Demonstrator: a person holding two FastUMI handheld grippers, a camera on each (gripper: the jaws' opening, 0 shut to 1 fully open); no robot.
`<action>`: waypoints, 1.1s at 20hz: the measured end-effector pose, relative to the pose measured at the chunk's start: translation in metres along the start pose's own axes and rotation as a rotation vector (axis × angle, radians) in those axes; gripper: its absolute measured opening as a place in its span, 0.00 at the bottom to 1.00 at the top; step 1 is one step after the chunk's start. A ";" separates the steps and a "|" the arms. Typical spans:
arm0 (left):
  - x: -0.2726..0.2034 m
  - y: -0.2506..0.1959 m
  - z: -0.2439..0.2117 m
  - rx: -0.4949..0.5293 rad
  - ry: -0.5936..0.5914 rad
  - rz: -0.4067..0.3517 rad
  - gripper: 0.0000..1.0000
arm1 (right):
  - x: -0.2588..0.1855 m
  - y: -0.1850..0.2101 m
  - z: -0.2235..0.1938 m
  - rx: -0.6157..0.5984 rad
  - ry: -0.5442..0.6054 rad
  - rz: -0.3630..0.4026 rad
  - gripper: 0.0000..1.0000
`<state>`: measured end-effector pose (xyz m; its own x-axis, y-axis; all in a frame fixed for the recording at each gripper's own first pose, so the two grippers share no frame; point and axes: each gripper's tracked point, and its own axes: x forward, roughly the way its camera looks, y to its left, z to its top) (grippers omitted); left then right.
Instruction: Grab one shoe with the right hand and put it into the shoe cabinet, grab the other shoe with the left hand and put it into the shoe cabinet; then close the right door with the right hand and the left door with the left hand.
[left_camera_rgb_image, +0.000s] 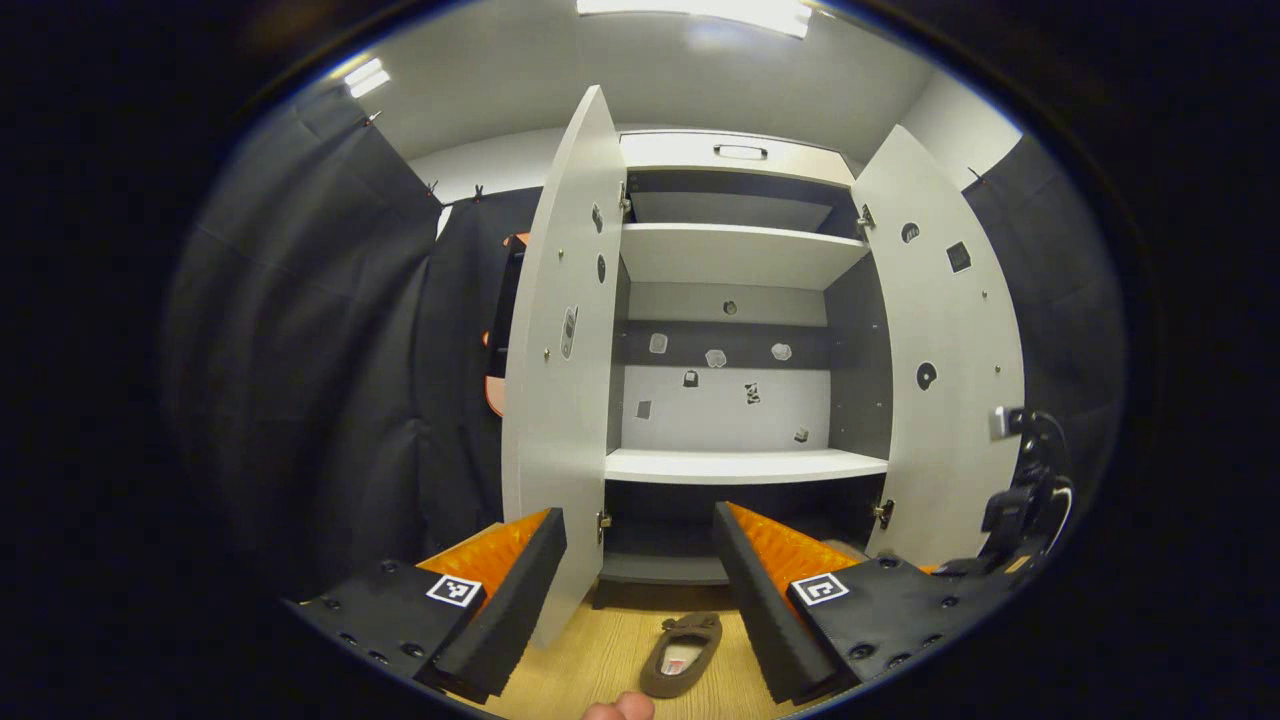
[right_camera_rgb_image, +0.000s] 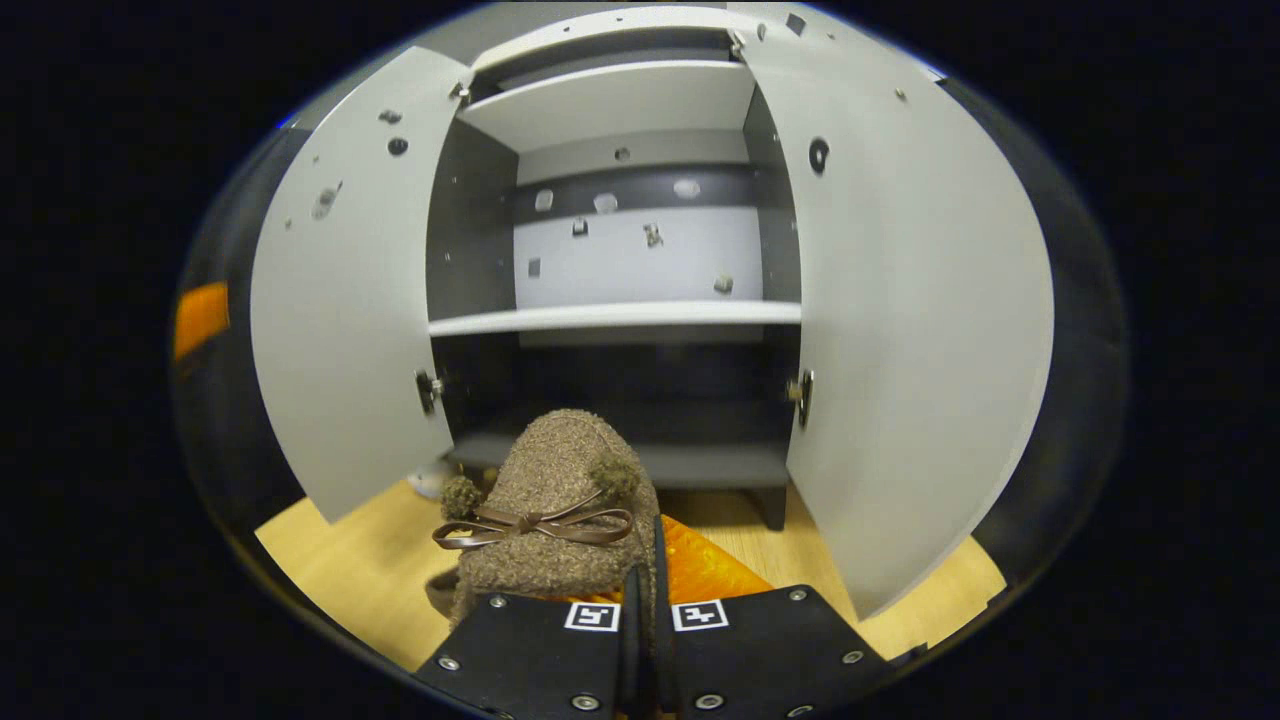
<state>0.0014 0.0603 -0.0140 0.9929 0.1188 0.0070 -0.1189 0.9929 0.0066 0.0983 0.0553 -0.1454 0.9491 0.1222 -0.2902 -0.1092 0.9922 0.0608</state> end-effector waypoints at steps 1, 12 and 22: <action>0.001 -0.001 -0.002 0.000 -0.001 -0.006 0.96 | 0.000 0.003 0.030 -0.002 -0.033 0.003 0.05; 0.002 0.005 -0.019 0.067 0.031 -0.013 0.96 | 0.191 -0.004 0.208 -0.058 -0.009 -0.050 0.05; -0.001 0.054 -0.060 0.073 0.128 0.117 0.96 | 0.325 -0.061 0.148 0.078 0.318 -0.181 0.09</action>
<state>-0.0060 0.1140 -0.0738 0.9644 0.2381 -0.1153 -0.2292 0.9696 0.0853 0.4568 0.0309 -0.1024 0.8106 -0.0405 -0.5842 0.0859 0.9950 0.0503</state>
